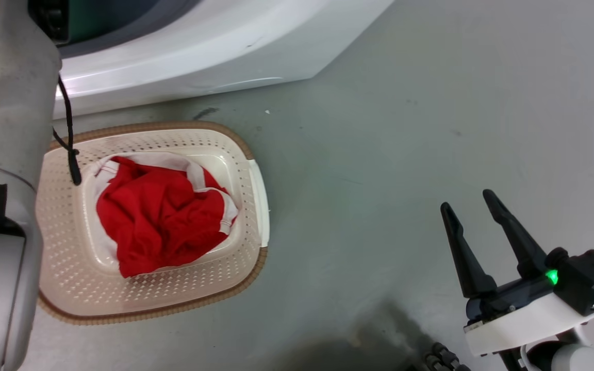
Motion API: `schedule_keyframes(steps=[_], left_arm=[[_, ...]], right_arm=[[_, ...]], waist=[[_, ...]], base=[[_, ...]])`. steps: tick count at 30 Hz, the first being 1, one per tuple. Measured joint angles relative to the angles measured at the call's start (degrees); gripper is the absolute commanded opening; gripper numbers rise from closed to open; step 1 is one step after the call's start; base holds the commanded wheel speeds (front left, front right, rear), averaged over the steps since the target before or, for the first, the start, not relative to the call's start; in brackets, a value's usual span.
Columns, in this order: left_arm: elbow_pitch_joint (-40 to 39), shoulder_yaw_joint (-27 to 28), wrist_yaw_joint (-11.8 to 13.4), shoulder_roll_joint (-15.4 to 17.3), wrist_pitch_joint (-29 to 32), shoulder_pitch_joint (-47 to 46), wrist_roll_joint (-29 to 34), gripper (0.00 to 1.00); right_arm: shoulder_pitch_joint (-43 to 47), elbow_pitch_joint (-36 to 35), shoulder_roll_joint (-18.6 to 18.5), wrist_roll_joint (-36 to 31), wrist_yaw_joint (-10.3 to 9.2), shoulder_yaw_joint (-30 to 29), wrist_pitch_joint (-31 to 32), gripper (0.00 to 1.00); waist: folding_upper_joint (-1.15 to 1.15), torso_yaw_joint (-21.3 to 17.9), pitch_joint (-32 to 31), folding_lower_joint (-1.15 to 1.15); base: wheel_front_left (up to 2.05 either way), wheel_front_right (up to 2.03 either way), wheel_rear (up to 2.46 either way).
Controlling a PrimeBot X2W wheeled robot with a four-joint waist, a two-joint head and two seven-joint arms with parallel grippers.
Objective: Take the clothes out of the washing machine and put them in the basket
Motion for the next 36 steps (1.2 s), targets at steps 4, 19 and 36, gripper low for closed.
schedule_keyframes(steps=[4,19,36], left_arm=[[0.6,-0.7,0.2,1.5,3.7,-0.5,0.4,1.00],[0.1,-0.8,3.6,4.2,8.1,0.3,-0.6,0.00],[-6.9,1.4,5.9,5.9,-15.4,8.9,-2.2,0.00]], right_arm=[[0.7,0.6,-0.5,1.3,0.00,1.4,-0.8,1.00],[1.2,2.5,-1.5,5.0,0.00,3.9,-2.1,1.00],[-0.2,2.6,0.3,3.3,0.00,0.3,-1.4,1.00]], waist=[[0.00,-1.8,1.1,0.00],[0.00,-4.2,1.3,-0.01],[0.00,-2.9,-5.7,-0.01]], base=[[0.00,0.00,0.00],[0.00,0.00,0.00],[0.00,0.00,0.00]])
